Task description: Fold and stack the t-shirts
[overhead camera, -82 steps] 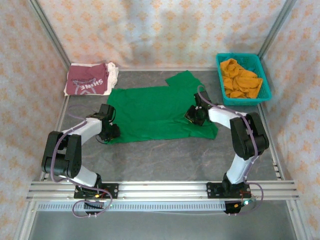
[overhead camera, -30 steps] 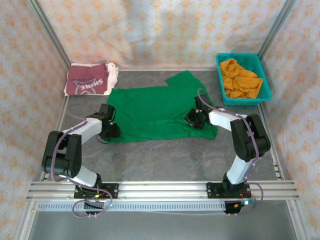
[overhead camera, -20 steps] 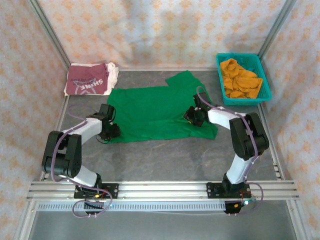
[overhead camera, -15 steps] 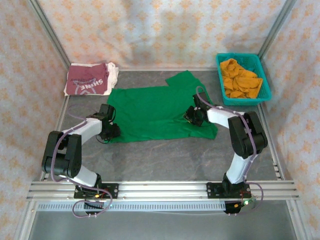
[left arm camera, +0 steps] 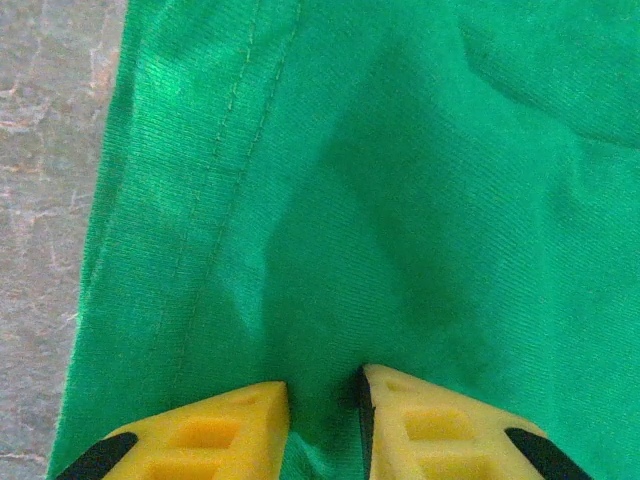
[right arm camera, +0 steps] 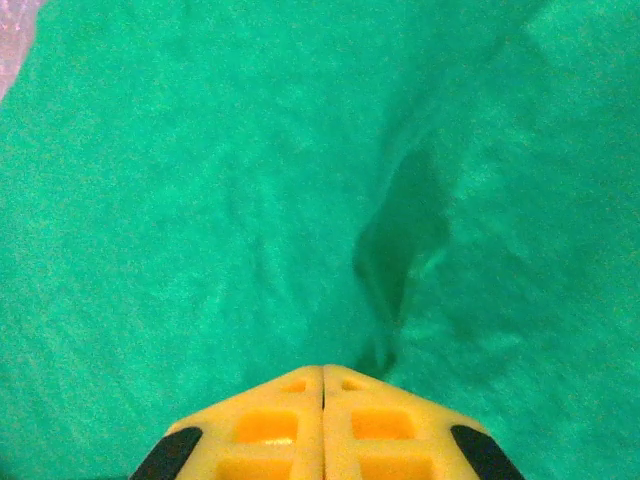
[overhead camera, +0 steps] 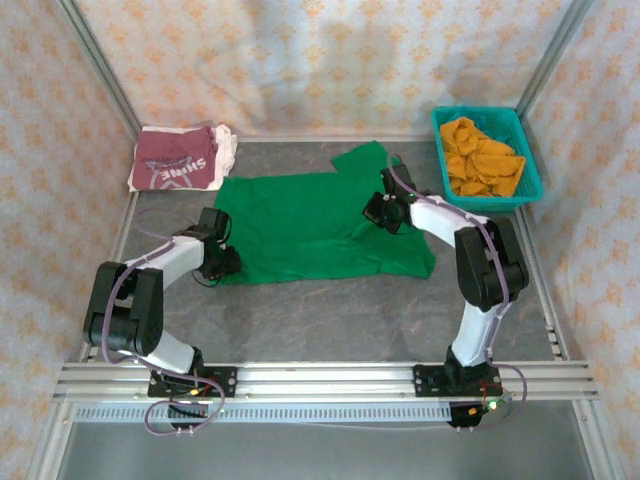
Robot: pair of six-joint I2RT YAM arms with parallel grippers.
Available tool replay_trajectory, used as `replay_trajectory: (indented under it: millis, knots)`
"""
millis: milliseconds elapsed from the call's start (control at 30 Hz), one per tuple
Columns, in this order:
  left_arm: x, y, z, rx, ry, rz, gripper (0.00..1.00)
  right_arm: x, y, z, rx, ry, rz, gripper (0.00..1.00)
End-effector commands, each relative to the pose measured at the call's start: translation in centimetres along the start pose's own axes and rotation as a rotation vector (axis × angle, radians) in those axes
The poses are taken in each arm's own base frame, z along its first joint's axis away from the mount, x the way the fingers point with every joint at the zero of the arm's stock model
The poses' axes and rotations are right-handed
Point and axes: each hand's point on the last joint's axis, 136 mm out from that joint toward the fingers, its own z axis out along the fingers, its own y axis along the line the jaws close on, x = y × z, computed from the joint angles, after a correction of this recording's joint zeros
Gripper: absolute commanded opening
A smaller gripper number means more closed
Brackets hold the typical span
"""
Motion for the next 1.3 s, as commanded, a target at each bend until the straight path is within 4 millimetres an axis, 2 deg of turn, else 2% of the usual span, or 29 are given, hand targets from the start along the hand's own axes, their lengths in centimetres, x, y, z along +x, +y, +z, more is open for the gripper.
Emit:
replay_trajectory:
  millis: [0,100,233,267,367,433,533,600,700,800,900,1100,1267]
  knots:
    - [1.5,1.1,1.2,-0.048,0.047,0.014,0.27,-0.2,-0.8,0.9,0.080,0.019,-0.042,0.08]
    - [1.5,1.1,1.2,-0.048,0.047,0.013,0.26,-0.7,-0.1,1.7,0.086,0.038,-0.065,0.09]
    - [1.5,1.1,1.3,-0.050,0.047,0.013,0.26,-1.3,1.9,2.1,0.052,0.041,-0.093,0.22]
    - [1.5,1.1,1.2,-0.049,0.046,0.012,0.26,-1.6,2.6,1.9,0.035,0.031,-0.101,0.26]
    - [1.5,1.2,1.2,-0.053,0.044,0.009,0.26,-2.3,4.6,0.9,-0.033,0.010,-0.113,0.31]
    - [1.4,1.2,1.1,-0.057,0.041,0.006,0.26,-2.7,5.2,-0.1,-0.056,-0.010,-0.122,0.33]
    - [1.2,1.4,0.7,-0.062,0.027,-0.001,0.26,-2.9,5.2,-2.2,-0.075,-0.069,-0.127,0.34]
    - [1.3,1.6,0.4,-0.071,0.026,-0.006,0.26,-1.9,4.0,-3.3,-0.070,-0.082,-0.129,0.34]
    - [1.6,1.8,0.2,-0.074,0.028,-0.015,0.26,0.8,0.5,-4.2,-0.015,-0.063,-0.106,0.32]
    - [2.0,2.1,0.1,-0.082,0.038,-0.026,0.26,3.3,-3.5,-4.2,0.059,-0.043,-0.073,0.29]
    - [2.2,2.3,0.1,-0.084,0.043,-0.038,0.26,4.5,-6.4,-3.6,0.121,-0.031,-0.026,0.27]
    - [3.0,2.5,0.3,-0.075,0.073,-0.047,0.26,5.4,-9.4,-2.0,0.156,-0.016,0.051,0.24]
    - [3.8,3.2,-0.6,-0.087,0.058,-0.061,0.27,7.1,-12.7,-3.1,0.216,-0.034,0.127,0.22]
